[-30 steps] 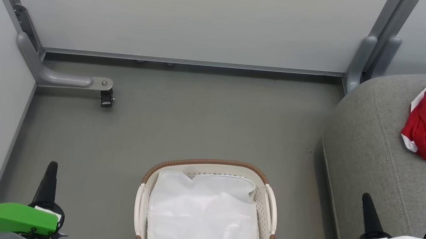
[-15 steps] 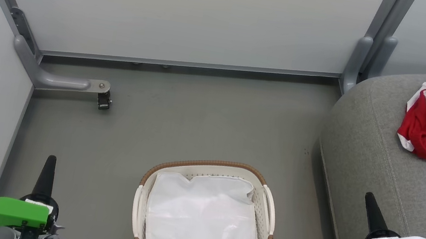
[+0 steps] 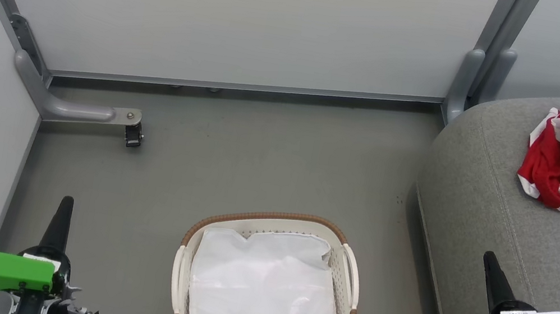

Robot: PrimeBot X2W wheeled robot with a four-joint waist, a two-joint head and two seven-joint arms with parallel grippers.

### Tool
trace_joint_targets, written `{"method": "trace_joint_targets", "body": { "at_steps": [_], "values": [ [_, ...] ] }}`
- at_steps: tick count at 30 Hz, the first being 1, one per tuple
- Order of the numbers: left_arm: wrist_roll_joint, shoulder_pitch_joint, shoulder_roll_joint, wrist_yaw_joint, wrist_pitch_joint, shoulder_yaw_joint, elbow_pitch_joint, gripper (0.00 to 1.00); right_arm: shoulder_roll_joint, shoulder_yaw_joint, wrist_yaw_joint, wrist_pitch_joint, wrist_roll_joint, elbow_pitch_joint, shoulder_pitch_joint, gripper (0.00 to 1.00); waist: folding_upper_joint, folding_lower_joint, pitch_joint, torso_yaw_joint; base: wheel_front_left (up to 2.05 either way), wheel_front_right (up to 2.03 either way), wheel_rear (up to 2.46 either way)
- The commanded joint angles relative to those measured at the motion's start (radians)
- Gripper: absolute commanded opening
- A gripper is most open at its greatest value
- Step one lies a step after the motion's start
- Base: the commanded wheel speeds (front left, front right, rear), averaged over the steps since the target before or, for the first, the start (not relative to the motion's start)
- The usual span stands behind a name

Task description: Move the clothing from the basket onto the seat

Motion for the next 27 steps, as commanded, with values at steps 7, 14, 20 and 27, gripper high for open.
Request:
{"method": "trace_joint_targets", "body": {
  "at_steps": [7,14,20,27],
  "values": [
    [-0.063,-0.030,0.007,-0.009,0.019,0.013,-0.001,0.00,-0.007,-0.013,0.000,0.020,0.067,-0.011,-0.010,0.00,0.0000,0.0000,-0.003,-0.005,0.00,0.00,0.00],
    [-0.110,-0.037,0.006,-0.012,0.034,0.019,0.001,0.00,-0.007,-0.021,0.000,0.033,0.118,-0.013,-0.009,0.00,0.0000,0.0000,-0.007,-0.009,0.00,0.00,0.00],
    [-0.147,-0.044,0.005,-0.015,0.046,0.025,0.002,0.00,-0.007,-0.027,0.000,0.044,0.159,-0.015,-0.009,0.00,0.0000,0.0000,-0.010,-0.013,0.00,0.00,0.00],
    [-0.190,-0.051,0.005,-0.017,0.060,0.032,0.003,0.00,-0.007,-0.034,0.000,0.057,0.205,-0.018,-0.009,0.00,0.0000,0.0000,-0.013,-0.017,0.00,0.00,0.00]
  ]
}}
